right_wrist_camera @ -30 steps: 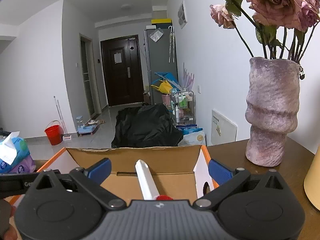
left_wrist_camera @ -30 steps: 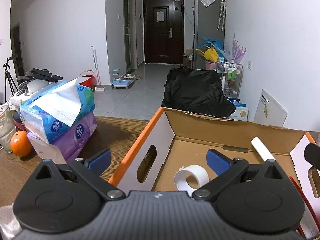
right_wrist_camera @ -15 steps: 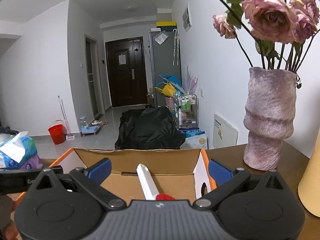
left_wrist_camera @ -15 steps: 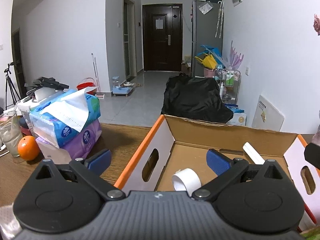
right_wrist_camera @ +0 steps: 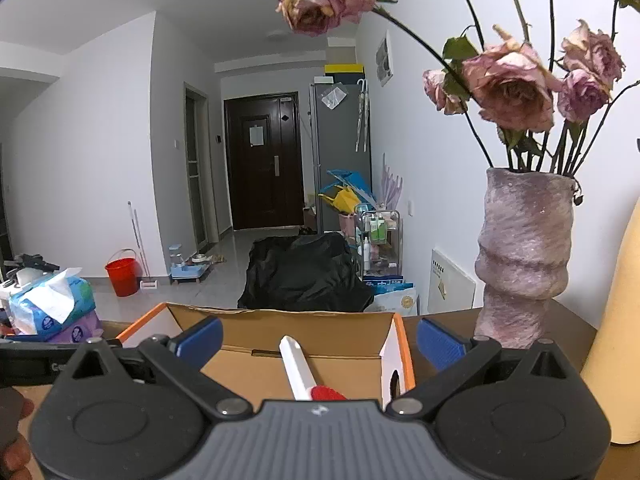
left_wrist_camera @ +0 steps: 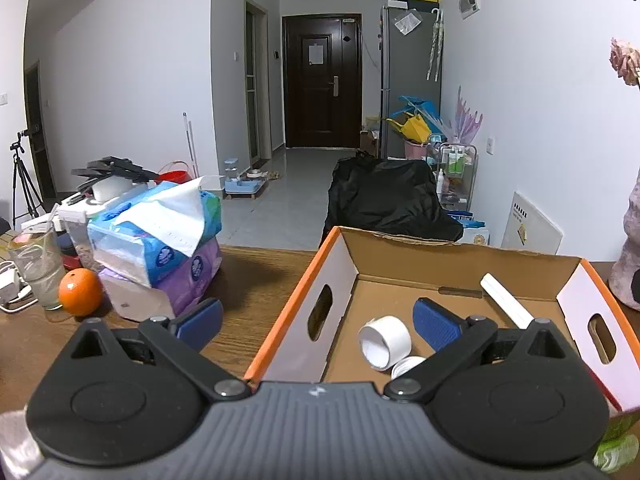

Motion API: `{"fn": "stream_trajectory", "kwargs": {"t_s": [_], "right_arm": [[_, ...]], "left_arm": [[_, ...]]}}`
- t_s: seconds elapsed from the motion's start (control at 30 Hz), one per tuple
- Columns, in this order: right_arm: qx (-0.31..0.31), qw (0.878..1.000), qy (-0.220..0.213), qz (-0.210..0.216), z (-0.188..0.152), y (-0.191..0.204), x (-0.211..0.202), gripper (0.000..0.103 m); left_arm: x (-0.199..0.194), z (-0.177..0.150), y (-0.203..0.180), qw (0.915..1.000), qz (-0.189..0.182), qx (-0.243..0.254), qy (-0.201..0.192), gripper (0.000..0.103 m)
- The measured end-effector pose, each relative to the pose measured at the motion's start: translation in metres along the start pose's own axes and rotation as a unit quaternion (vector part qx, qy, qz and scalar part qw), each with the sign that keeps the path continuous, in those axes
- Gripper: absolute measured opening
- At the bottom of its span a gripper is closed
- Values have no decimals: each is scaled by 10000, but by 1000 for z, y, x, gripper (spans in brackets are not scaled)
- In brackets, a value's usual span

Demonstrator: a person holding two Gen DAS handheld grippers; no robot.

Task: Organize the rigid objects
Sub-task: 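Move both grippers back from the box toward the charger and white cap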

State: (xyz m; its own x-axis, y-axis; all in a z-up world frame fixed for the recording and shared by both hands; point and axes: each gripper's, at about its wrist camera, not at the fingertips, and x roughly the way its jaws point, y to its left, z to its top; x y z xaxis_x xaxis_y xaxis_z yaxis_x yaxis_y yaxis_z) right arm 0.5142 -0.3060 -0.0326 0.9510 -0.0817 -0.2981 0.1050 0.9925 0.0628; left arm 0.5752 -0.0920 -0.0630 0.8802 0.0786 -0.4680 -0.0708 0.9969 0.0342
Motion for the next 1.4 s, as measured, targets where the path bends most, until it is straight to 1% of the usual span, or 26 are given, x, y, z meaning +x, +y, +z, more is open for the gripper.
{"fn": "stream_trajectory", "kwargs": {"t_s": [0.27, 0.6, 1.4], "right_arm": [[-21, 10000, 28, -15, -7, -3, -22, 103], [4, 9999, 107, -57, -21, -9, -52, 103], [-58, 9998, 172, 29, -55, 6, -141, 103]], "left_arm": [[-23, -10, 8, 9999, 83, 118, -8, 103], [-58, -25, 21, 9999, 46, 146, -13, 103], [-142, -70, 53, 9996, 23, 273, 36, 103]]}}
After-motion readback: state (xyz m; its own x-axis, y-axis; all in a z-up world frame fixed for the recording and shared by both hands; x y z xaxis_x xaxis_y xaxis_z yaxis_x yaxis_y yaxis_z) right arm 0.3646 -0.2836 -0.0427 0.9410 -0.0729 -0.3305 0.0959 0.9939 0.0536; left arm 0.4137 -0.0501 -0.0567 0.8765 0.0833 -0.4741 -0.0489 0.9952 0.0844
